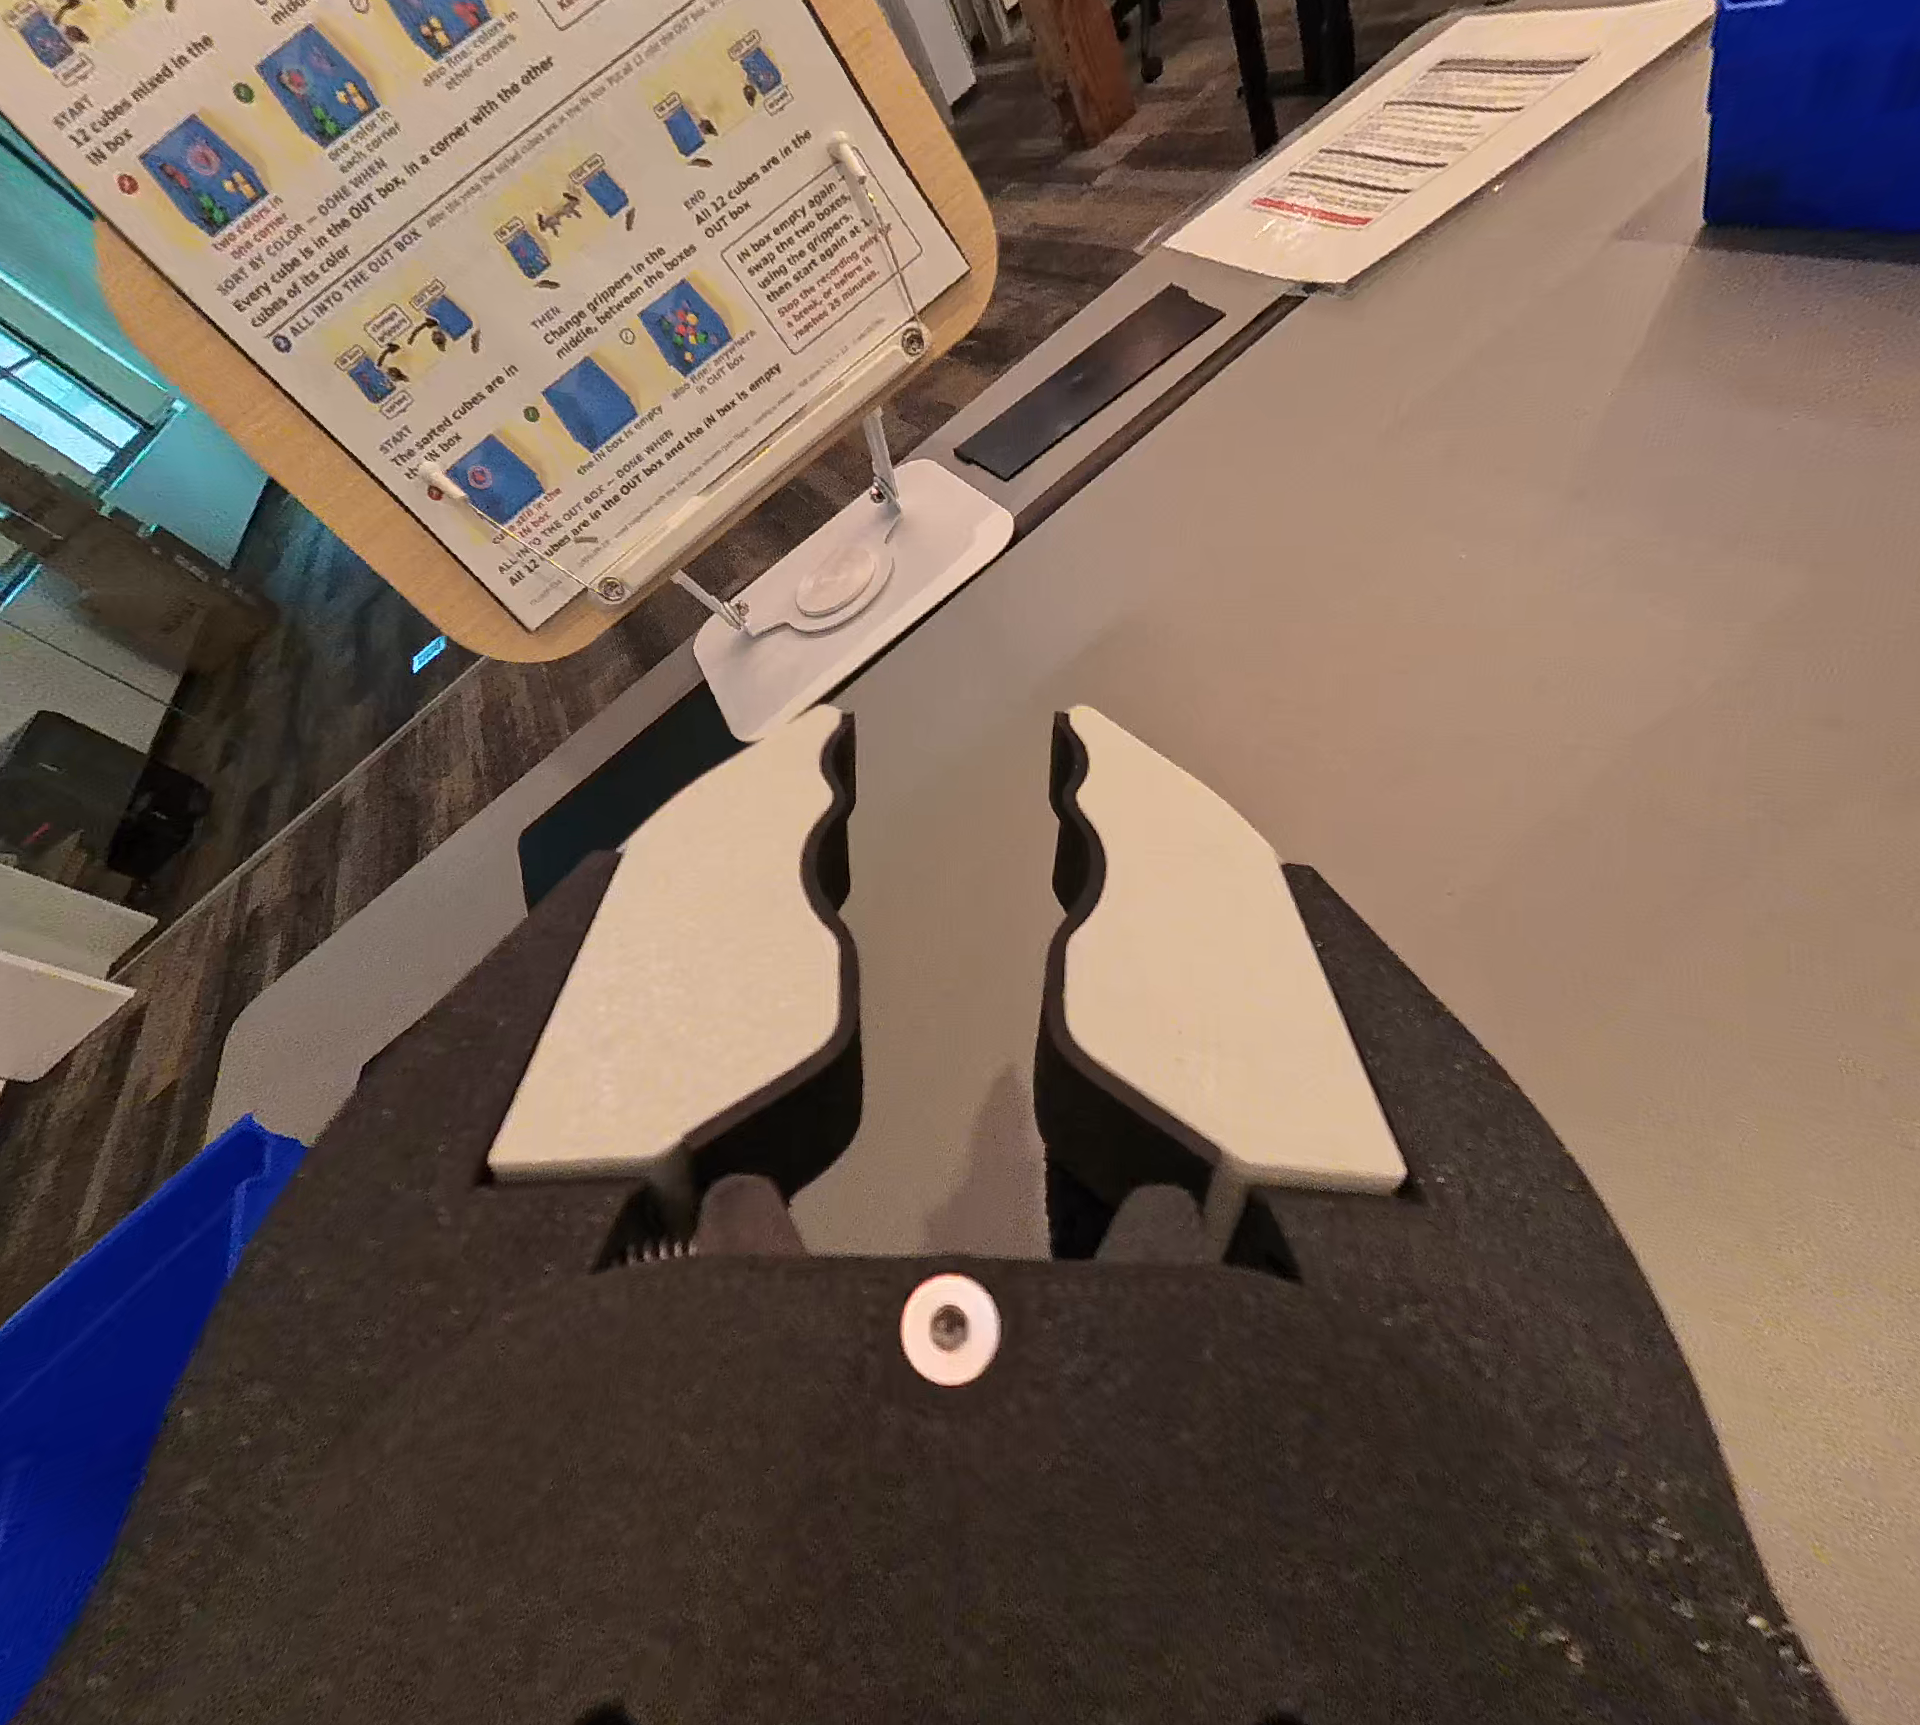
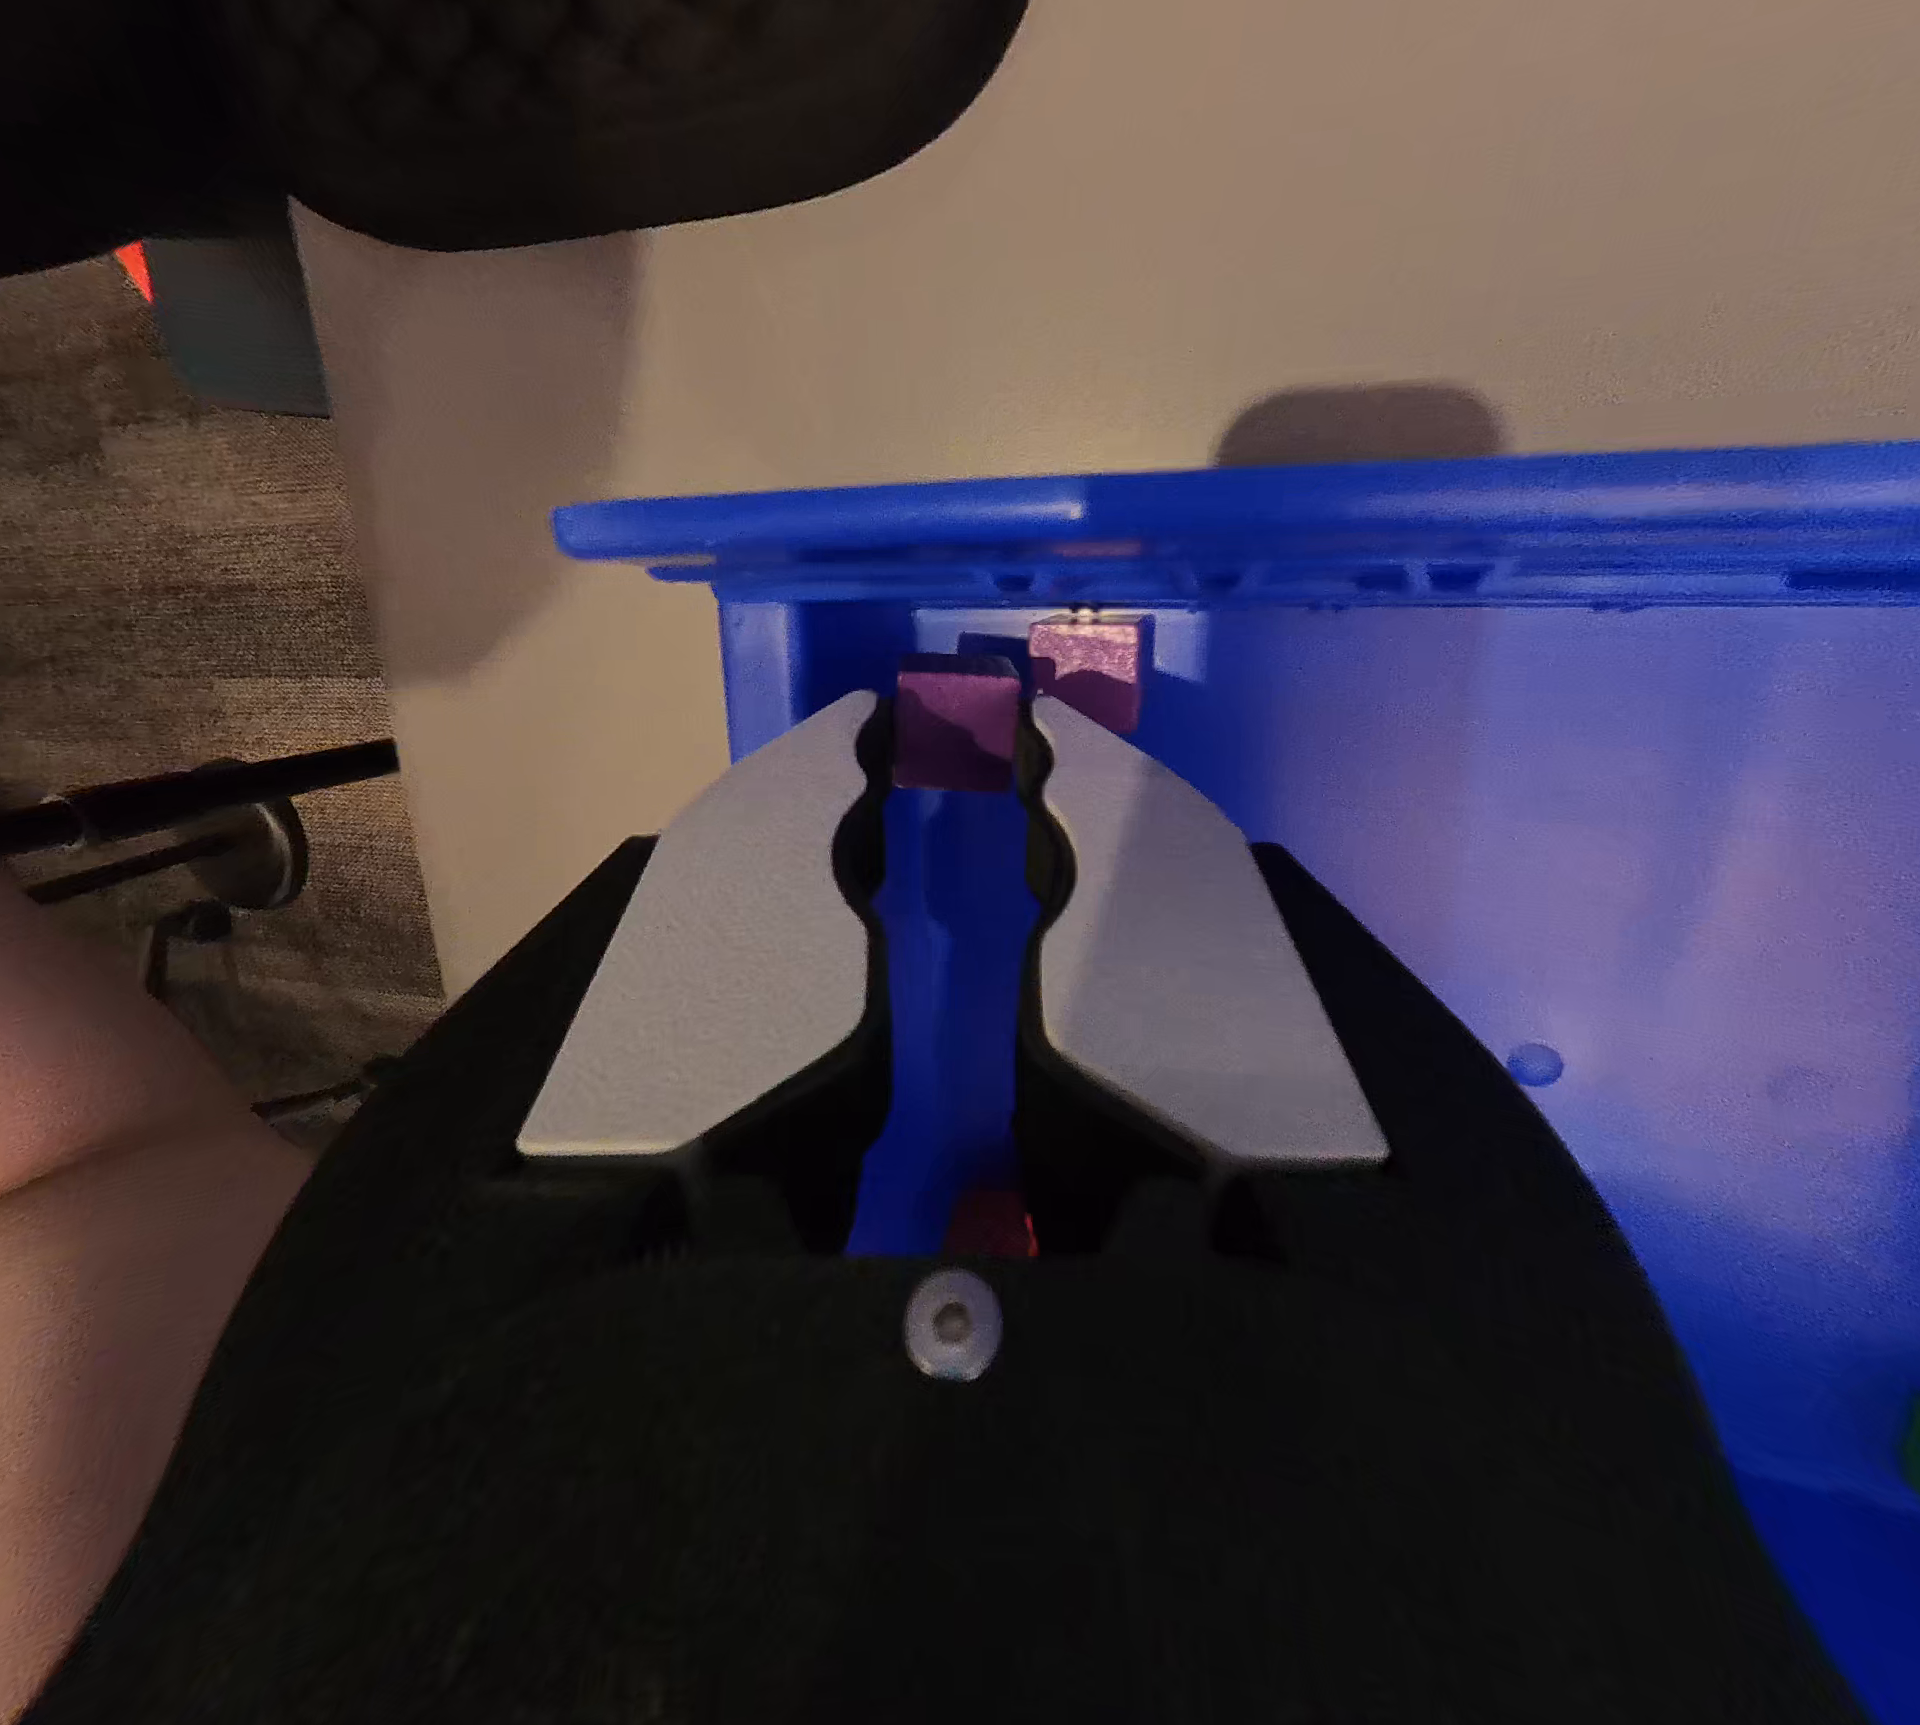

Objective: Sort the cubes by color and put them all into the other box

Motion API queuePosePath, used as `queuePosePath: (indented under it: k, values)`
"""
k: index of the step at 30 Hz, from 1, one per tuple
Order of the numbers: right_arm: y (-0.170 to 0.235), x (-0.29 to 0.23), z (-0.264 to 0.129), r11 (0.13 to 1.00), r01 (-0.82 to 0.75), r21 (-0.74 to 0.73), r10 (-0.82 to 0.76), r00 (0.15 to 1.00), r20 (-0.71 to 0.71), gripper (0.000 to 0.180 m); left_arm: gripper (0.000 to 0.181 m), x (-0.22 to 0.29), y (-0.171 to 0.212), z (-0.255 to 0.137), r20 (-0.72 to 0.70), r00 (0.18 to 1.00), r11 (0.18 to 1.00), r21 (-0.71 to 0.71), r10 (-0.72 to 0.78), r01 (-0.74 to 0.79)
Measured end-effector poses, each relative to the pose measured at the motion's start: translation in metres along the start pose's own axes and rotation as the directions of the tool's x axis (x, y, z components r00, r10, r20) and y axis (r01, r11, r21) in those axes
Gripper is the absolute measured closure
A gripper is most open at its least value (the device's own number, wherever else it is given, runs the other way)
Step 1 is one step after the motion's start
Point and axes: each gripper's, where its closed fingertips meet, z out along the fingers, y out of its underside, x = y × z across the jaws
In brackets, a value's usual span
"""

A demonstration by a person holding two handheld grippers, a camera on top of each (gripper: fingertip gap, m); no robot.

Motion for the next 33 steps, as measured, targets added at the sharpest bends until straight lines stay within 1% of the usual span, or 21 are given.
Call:
queuePosePath:
  k: [3,6,8,11,13,16,18,19,20,22,23,24,26,28,31,33]
  values:
    - [0.002,0.001,0.003,1.000,-0.012,-0.010,0.012,1.000,-0.013,0.157,0.145,0.003,0.001,0.001,0.006,1.000,1.000,-0.014,0.015,-0.015]
    - [-0.006,0.000,-0.008,0.997,-0.020,0.069,0.022,0.999,-0.031,0.153,0.145,-0.001,0.001,0.000,0.014,1.000,1.000,-0.014,0.010,-0.010]
    - [-0.009,0.001,-0.026,0.992,-0.025,0.123,0.038,0.994,-0.105,0.152,0.146,-0.007,0.002,-0.004,0.024,1.000,1.000,-0.003,0.001,-0.001]
    - [-0.028,0.000,-0.072,0.950,0.013,0.312,0.076,0.959,-0.273,0.153,0.147,-0.028,0.013,-0.013,0.086,0.996,1.000,0.001,-0.011,0.011]
    - [-0.038,-0.002,-0.102,0.908,0.041,0.417,0.142,0.905,-0.400,0.152,0.148,-0.054,0.031,-0.024,0.163,0.986,0.999,-0.023,-0.021,0.025]
    - [-0.041,-0.007,-0.130,0.878,0.032,0.477,0.266,0.797,-0.543,0.152,0.148,-0.106,0.070,-0.051,0.277,0.959,0.989,-0.119,-0.053,0.089]
    - [-0.043,-0.012,-0.137,0.868,0.000,0.496,0.333,0.742,-0.582,0.153,0.149,-0.144,0.102,-0.076,0.357,0.929,0.959,-0.215,-0.097,0.183]
    - [-0.047,-0.015,-0.138,0.860,-0.005,0.510,0.352,0.729,-0.587,0.153,0.148,-0.164,0.117,-0.090,0.403,0.909,0.939,-0.261,-0.102,0.222]
    - [-0.053,-0.017,-0.139,0.848,-0.009,0.530,0.370,0.726,-0.580,0.154,0.146,-0.180,0.131,-0.104,0.424,0.900,0.922,-0.301,-0.099,0.243]
    - [-0.069,-0.018,-0.141,0.816,-0.014,0.578,0.406,0.725,-0.556,0.155,0.143,-0.206,0.158,-0.125,0.424,0.901,0.888,-0.373,-0.096,0.270]
    - [-0.077,-0.016,-0.143,0.800,-0.011,0.600,0.422,0.721,-0.550,0.154,0.142,-0.216,0.172,-0.131,0.404,0.910,0.874,-0.405,-0.090,0.267]
    - [-0.086,-0.013,-0.145,0.786,-0.007,0.618,0.435,0.716,-0.546,0.154,0.143,-0.221,0.187,-0.136,0.351,0.933,0.863,-0.445,-0.079,0.240]
    - [-0.107,-0.007,-0.147,0.761,0.010,0.648,0.443,0.723,-0.531,0.152,0.145,-0.227,0.218,-0.141,0.220,0.975,0.836,-0.528,-0.032,0.147]
    - [-0.131,-0.004,-0.146,0.746,0.032,0.665,0.429,0.740,-0.517,0.151,0.145,-0.232,0.249,-0.144,0.121,0.993,0.805,-0.590,0.010,0.063]
    - [-0.163,0.000,-0.143,0.743,0.056,0.667,0.409,0.752,-0.518,0.151,0.148,-0.227,0.278,-0.142,-0.034,0.999,0.782,-0.623,-0.023,-0.003]
    - [-0.184,0.000,-0.140,0.738,0.067,0.671,0.386,0.774,-0.502,0.151,0.146,-0.225,0.292,-0.140,-0.105,0.994,0.776,-0.630,-0.038,-0.037]
